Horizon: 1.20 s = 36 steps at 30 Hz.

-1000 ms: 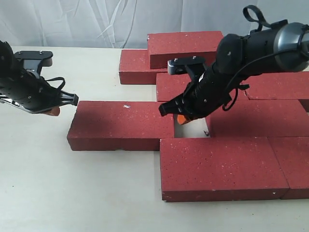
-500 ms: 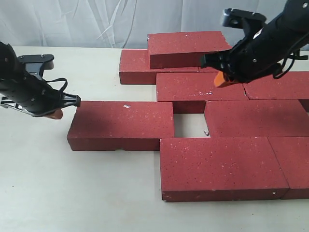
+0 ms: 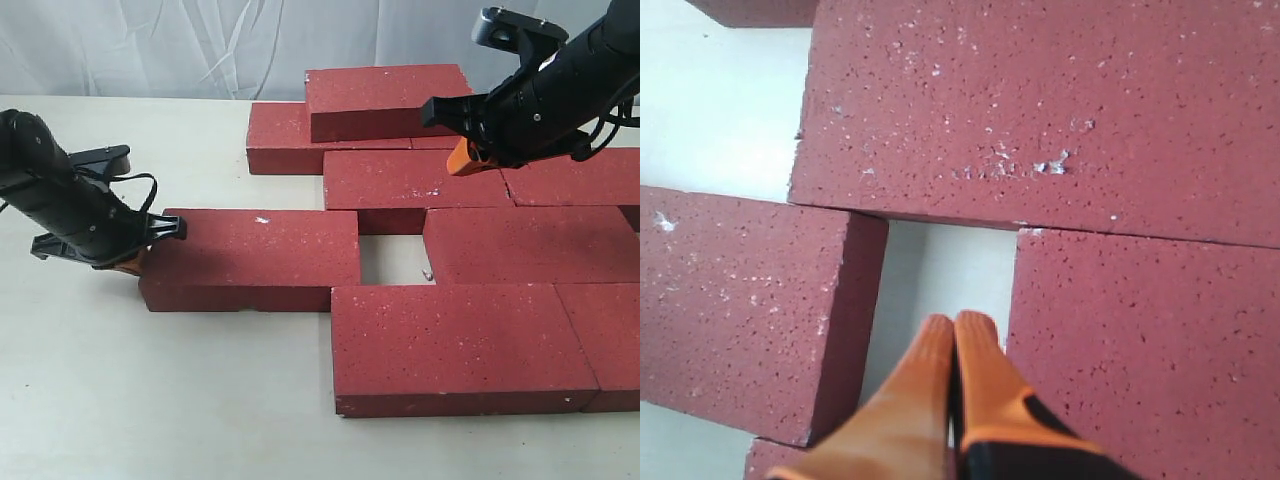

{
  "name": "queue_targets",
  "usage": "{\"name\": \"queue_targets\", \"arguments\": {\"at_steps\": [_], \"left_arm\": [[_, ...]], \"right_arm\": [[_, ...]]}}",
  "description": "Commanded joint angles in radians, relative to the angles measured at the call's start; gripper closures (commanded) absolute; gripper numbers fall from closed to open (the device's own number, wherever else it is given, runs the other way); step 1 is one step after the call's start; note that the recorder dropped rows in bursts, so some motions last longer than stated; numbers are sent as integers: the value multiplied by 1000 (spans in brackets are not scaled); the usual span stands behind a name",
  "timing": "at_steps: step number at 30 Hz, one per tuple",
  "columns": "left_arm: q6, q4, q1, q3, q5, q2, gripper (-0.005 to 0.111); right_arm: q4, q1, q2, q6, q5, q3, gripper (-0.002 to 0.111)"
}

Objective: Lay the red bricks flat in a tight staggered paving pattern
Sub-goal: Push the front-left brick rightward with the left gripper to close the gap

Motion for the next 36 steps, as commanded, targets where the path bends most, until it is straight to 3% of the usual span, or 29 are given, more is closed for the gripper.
{"name": "queue_targets", "arguments": {"at_steps": [1, 9, 19, 36], "left_arm": [[142, -154, -2, -5, 21, 3, 107], [175, -217, -4, -5, 29, 3, 107], [204, -254, -91, -5, 11, 3, 107], [300, -418, -92, -14, 18, 78, 107]], "right_arm": [[1, -5, -9, 0, -9, -2, 109], [1, -5, -9, 0, -9, -2, 109], [1, -5, -9, 0, -9, -2, 109], [1, -5, -9, 0, -9, -2, 109]]}}
